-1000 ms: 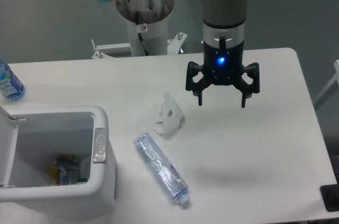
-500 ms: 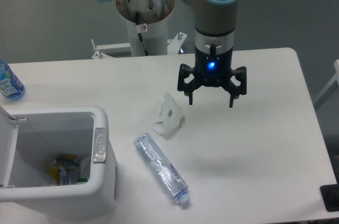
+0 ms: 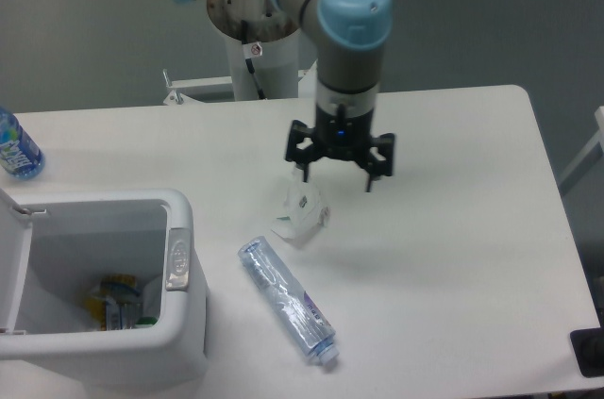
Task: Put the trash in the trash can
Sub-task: 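Lower the open gripper over the crumpled clear plastic cup, then close the gripper on the clear plastic cup and lift it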
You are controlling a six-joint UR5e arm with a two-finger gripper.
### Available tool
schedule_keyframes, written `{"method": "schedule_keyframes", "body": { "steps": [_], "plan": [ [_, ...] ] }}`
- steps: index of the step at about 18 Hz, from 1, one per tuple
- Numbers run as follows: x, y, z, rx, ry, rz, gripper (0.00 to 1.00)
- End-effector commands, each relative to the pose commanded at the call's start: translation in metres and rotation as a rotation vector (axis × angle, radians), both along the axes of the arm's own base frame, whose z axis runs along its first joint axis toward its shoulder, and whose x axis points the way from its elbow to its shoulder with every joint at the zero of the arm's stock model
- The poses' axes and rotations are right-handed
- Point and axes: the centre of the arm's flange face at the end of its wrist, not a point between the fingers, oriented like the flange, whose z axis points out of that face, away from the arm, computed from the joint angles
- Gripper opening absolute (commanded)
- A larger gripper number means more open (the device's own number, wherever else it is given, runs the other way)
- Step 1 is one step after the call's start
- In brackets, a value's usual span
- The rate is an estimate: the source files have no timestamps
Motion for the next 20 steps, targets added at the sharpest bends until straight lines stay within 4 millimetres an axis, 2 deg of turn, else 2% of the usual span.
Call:
{"method": "schedule_keyframes", "body": {
  "steps": [2,4,7,13,15,16,20],
  "plan": [
    [0.012,0.004,-0.015,-0.02,-0.022,-0.029,1.0],
    [0.032,0.013,-0.042,-0.057,-0.059,-0.072,1.0],
    [0.038,0.02,-0.056,-0.07,-0.072,-0.087,1.0],
    [0.018,0.027,-0.096,-0.161,-0.037,-0.089,1.0],
    [0.014,0.031,-0.094,-0.156,-0.013,-0.088,1.0],
    [0.012,0.031,-0.093,-0.156,-0.009,-0.086,0.89],
    [0.007,0.027,-0.093,-0.166,-0.007,-0.079,0.02]
  ]
}}
